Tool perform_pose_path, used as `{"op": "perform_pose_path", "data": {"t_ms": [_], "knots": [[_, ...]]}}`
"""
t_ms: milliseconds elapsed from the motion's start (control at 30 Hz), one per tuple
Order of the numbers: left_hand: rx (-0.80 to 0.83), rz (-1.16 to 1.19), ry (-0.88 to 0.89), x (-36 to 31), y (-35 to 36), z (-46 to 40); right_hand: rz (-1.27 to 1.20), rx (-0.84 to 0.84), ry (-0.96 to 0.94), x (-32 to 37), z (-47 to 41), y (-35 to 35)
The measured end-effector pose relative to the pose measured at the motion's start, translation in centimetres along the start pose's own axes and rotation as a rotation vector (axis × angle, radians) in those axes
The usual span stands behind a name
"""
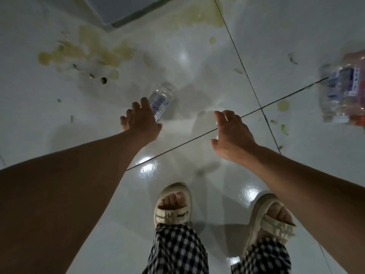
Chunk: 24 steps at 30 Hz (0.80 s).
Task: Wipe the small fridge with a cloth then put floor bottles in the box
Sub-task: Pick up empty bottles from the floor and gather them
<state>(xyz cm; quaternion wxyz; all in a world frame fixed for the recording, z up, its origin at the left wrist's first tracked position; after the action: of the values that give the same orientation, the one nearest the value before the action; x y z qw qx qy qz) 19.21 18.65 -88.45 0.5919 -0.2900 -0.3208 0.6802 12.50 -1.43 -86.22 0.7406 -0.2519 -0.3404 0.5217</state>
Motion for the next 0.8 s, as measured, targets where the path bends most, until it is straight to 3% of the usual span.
{"op": "perform_pose_path", "data": {"t_ms": [200, 333, 800], "knots": [[-0.046, -0.01, -0.053, -0.8, 2.0, -1.8, -0.056, -0.023, 0.027, -2.2, -1.0, 1.8], [-0.023, 0.018, 0.002, -3.3, 1.2, -0.3, -0.095, -0.032, 0.058, -4.0, 0.8, 1.1], [0.001, -0.055, 0.391, -25.3, -5.6, 12.1, -0.294, -0.19, 0.318, -18.2, 13.1, -10.0]]}}
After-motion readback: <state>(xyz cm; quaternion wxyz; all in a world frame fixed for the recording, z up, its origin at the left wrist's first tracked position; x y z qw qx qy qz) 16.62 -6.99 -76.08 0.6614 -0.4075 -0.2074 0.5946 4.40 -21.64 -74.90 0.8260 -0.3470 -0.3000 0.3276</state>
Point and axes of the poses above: each hand's wrist, its own z-axis away from the middle knuckle, its own y-axis out of the palm, x = y × z, the point moved 1 cm from there along -z, towards the middle knuckle, and after that the axes turned 2 degrees about -x, right-handed, at the moved point
